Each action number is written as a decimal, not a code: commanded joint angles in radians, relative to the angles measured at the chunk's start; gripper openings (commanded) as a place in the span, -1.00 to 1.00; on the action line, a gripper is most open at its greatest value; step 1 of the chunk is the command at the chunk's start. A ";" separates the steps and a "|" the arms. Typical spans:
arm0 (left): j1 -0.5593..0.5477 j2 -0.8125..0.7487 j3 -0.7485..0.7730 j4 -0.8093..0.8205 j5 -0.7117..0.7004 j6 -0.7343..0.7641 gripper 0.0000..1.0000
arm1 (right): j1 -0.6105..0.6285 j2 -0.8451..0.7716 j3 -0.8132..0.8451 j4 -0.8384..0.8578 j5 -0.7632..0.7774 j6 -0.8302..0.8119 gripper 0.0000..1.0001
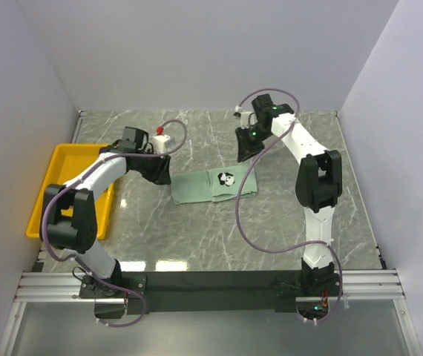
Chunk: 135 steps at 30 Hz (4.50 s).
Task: Roll the towels
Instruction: Fold the towel, then roll the towel
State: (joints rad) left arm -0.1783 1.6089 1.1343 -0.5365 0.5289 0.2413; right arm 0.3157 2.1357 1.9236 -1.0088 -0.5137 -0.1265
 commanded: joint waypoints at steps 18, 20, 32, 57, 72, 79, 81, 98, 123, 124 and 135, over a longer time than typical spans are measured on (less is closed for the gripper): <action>-0.010 0.422 0.351 0.027 -0.173 -0.093 -0.16 | 0.104 -0.089 -0.445 0.073 0.026 -0.090 -0.45; 0.025 0.532 0.554 -0.051 -0.098 -0.073 -0.05 | 0.164 -0.137 -0.501 0.096 -0.121 -0.119 -0.35; 0.031 0.266 0.299 -0.019 -0.032 -0.178 0.20 | 0.019 -0.252 -0.390 0.099 -0.060 -0.084 -0.02; -0.032 0.707 0.625 0.020 0.056 -0.149 -0.48 | 0.124 -0.008 -0.482 0.154 -0.431 -0.027 -0.32; 0.068 0.093 0.247 0.260 0.203 -0.115 0.99 | 0.014 -0.447 -0.660 0.306 -0.298 0.070 0.29; 0.079 -0.191 0.001 0.175 0.287 0.112 0.99 | 0.097 -0.355 -0.581 0.343 -0.400 0.125 0.02; 0.040 -0.294 -0.101 0.127 0.220 0.229 0.93 | 0.126 -0.329 -0.584 0.360 -0.414 0.125 -0.06; -0.644 -0.402 -0.602 0.576 -0.208 0.596 0.17 | 0.206 -0.060 -0.586 0.421 -0.348 0.220 -0.35; -0.685 -0.228 -0.446 0.342 -0.066 0.483 -0.99 | 0.149 -0.066 -0.364 0.444 -0.275 0.241 -0.45; -0.681 -0.231 -0.444 0.334 -0.058 0.477 -0.99 | 0.152 -0.048 -0.364 0.452 -0.272 0.245 -0.44; -0.483 -0.149 -0.240 0.276 0.088 0.270 -0.99 | 0.198 0.044 -0.442 0.466 -0.226 0.186 -0.54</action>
State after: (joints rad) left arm -0.7242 1.4292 0.8028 -0.2554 0.5213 0.6048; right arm 0.4908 2.1700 1.4918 -0.5579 -0.7719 0.0956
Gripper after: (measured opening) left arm 0.023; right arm 0.237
